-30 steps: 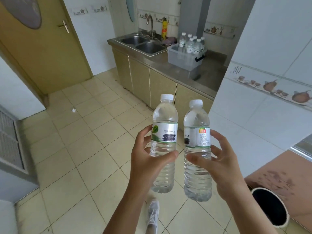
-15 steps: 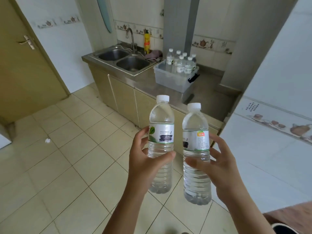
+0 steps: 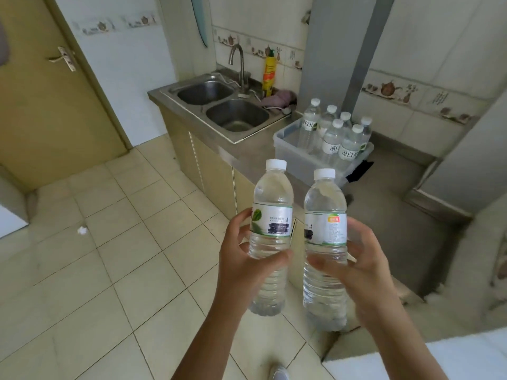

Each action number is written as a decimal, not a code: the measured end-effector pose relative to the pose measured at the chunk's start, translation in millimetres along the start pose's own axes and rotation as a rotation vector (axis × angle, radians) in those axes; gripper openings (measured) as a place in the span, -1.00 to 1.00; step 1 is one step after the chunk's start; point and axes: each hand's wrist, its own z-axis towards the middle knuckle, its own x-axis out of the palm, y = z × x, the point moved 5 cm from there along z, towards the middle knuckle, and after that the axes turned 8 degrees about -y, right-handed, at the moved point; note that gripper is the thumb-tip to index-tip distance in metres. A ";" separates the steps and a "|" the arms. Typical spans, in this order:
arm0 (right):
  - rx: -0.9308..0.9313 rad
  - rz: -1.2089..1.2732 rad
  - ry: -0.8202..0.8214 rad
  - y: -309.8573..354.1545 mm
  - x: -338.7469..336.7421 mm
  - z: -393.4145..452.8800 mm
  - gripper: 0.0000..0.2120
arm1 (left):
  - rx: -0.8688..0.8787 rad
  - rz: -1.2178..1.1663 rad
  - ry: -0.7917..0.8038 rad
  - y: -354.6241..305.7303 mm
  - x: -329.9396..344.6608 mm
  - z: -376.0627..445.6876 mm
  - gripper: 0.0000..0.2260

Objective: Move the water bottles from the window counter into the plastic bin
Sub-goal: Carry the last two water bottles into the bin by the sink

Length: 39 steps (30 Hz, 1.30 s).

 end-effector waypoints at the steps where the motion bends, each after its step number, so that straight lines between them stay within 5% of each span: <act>1: -0.001 0.000 -0.001 1.1 4.5 15.1 -0.25 | -0.006 -0.001 -0.010 0.1 3.6 14.3 -0.29; 9: 0.037 -0.021 -0.015 -4.8 57.5 131.7 -0.22 | -0.056 0.004 -0.017 11.4 23.1 142.3 -0.24; 19: 0.118 -0.026 -0.237 -3.2 125.5 275.0 -0.19 | -0.048 0.062 0.205 10.2 68.6 342.3 -0.27; 39: -0.015 -0.092 -0.552 2.1 83.5 464.3 -0.20 | -0.069 0.059 0.501 54.5 264.5 508.2 -0.29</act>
